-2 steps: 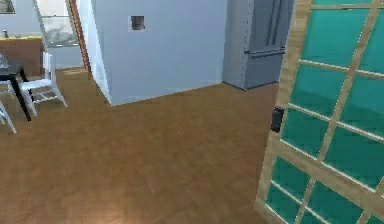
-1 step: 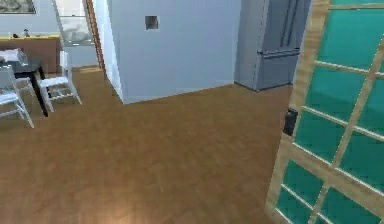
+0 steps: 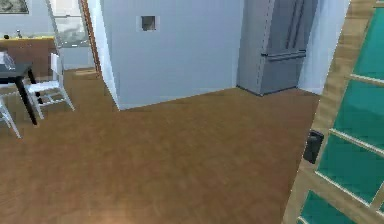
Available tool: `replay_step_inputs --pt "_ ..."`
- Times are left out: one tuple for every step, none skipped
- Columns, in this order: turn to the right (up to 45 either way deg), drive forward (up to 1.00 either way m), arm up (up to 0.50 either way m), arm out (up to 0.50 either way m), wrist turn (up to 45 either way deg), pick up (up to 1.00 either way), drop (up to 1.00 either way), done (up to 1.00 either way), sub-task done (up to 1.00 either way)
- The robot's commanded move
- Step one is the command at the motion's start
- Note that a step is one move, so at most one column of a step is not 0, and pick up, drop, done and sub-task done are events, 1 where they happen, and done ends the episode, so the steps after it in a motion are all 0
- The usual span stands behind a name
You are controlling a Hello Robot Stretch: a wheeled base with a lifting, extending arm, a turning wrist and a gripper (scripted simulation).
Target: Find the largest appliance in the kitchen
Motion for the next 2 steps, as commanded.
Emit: replay_step_inputs --pt "-27.0 0.0 0.0 0.0 0.0 0.0 0.0 0.0 0.0" --pt "0.0 0.75 0.0 0.0 0.0 0.0 0.0 0.0 0.0"
